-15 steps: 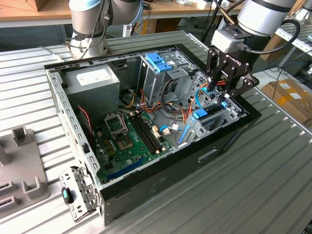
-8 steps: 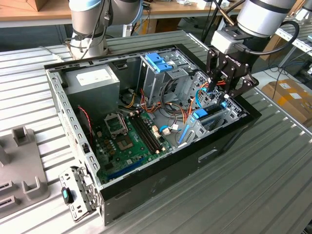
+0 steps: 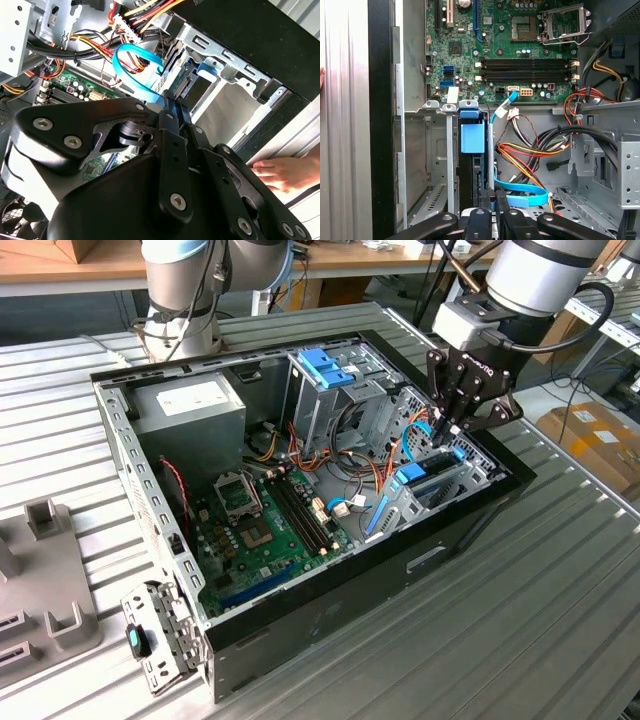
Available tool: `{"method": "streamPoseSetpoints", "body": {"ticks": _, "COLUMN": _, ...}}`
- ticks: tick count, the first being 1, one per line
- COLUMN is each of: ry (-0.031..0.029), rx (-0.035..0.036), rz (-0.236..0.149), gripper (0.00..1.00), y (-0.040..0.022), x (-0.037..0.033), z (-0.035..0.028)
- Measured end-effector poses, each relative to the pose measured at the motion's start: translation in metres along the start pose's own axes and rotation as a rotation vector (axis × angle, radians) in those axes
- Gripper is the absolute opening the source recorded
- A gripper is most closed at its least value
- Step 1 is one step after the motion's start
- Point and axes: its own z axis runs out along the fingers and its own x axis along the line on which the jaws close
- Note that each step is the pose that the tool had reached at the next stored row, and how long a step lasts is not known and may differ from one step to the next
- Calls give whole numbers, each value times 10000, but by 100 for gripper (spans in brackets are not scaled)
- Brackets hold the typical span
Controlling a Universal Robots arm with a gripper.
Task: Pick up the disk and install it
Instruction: 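Insert the first disk wire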
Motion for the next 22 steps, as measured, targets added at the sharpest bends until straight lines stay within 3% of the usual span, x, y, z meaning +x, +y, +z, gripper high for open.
{"method": "streamPoseSetpoints", "body": {"ticks": 6, "ry": -3, "rx": 2, "rz": -10, "gripper": 16, "y": 4, "x": 0, "z": 2}}
{"method": "streamPoseSetpoints", "body": {"ticks": 7, "ry": -29, "rx": 20, "rz": -53, "gripper": 16, "y": 14, "x": 1, "z": 2}}
{"method": "streamPoseSetpoints", "body": {"ticks": 8, "ry": -57, "rx": 71, "rz": -117, "gripper": 16, "y": 19, "x": 3, "z": 3}}
{"method": "streamPoseSetpoints", "body": {"ticks": 10, "ry": -60, "rx": 239, "rz": -225, "gripper": 16, "y": 27, "x": 12, "z": 9}}
{"method": "streamPoseSetpoints", "body": {"ticks": 12, "ry": -60, "rx": 354, "rz": -274, "gripper": 16, "y": 38, "x": 19, "z": 12}}
{"method": "streamPoseSetpoints", "body": {"ticks": 13, "ry": -62, "rx": 468, "rz": -309, "gripper": 16, "y": 58, "x": 27, "z": 15}}
{"method": "streamPoseSetpoints", "body": {"ticks": 14, "ry": -64, "rx": 511, "rz": -323, "gripper": 16, "y": 68, "x": 31, "z": 17}}
{"method": "streamPoseSetpoints", "body": {"ticks": 16, "ry": -65, "rx": 563, "rz": -343, "gripper": 16, "y": 94, "x": 37, "z": 17}}
{"method": "streamPoseSetpoints", "body": {"ticks": 22, "ry": -65, "rx": 565, "rz": -359, "gripper": 16, "y": 97, "x": 37, "z": 17}}
